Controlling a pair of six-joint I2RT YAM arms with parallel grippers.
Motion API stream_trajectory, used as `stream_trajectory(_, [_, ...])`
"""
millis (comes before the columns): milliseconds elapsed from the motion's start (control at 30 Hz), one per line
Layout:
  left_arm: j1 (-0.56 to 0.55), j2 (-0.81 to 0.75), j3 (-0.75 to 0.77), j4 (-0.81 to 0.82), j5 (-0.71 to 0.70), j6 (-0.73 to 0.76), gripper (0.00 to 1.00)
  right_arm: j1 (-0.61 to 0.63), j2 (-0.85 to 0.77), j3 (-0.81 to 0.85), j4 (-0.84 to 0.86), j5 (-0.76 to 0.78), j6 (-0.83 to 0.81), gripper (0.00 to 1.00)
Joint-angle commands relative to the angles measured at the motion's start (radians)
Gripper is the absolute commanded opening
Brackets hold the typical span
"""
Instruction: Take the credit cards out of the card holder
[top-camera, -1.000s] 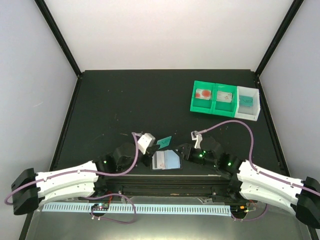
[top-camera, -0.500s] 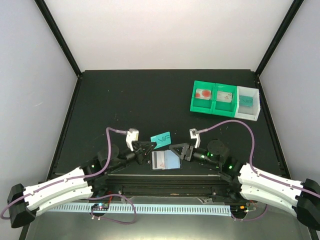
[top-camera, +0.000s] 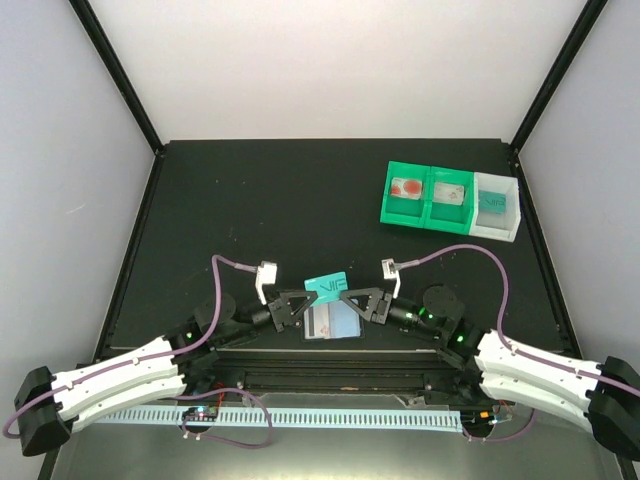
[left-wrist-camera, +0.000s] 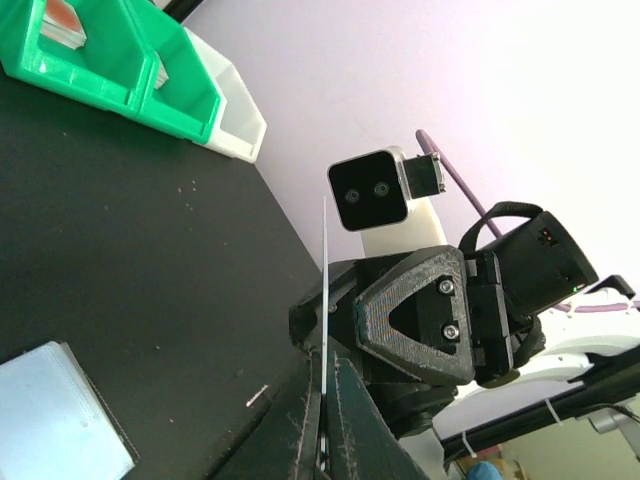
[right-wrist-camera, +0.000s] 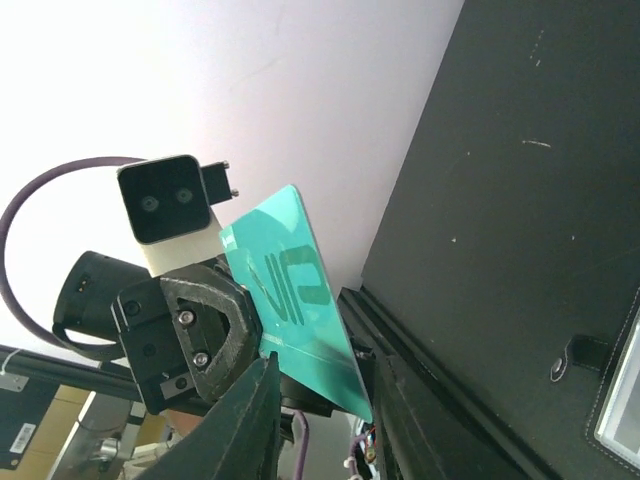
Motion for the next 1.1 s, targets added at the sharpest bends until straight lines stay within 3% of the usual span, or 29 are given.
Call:
stream_trajectory(0, [0.009, -0.012, -0.016, 0.089, 0.038, -0.054, 0.02, -0.001, -0.044, -0.024, 0.049, 0.036, 0.013, 0.24])
stream_trajectory(333, [0.011, -0.017, -0.028, 0.117, 0.036, -0.09, 0.02, -0.001, -0.099, -0.034, 0.03, 0.057, 0.011, 0.01])
stream_trajectory(433, [0.012, -0.017, -0.025, 0.095, 0.019, -0.105, 0.05, -0.001, -0.099, -0.036, 0.035, 0.056, 0.012, 0.01])
stream_trajectory(467, [0.012, -0.017, -0.025, 0.089, 0.017, -0.108, 0.08, -0.001, -0.1, -0.035, 0.034, 0.055, 0.011, 0.01])
stream_trajectory(533, [0.012, -0.02, -0.022, 0.066, 0.003, -0.119, 0.24, -0.001, -0.105, -0.029, 0.018, 0.062, 0.002, 0.01])
stream_trajectory(633, [0.012, -0.039, -0.019, 0.012, -0.035, -0.133, 0.68, -0.001, -0.127, -0.008, -0.07, 0.089, -0.031, 0.01])
stream_trajectory(767, [0.012, -0.072, -0.018, -0.059, -0.072, -0.122, 0.94, -0.001, -0.183, 0.038, -0.237, 0.175, -0.103, 0.01])
stream_trajectory(833, [0.012, -0.083, -0.016, -0.092, -0.083, -0.103, 0.99, -0.001, -0.2, 0.065, -0.312, 0.215, -0.142, 0.01])
stream_trajectory(1067, [0.012, -0.077, -0.01, -0.196, -0.108, -0.027, 0.99, -0.022, -0.162, 0.212, -0.508, 0.319, -0.304, 0.01])
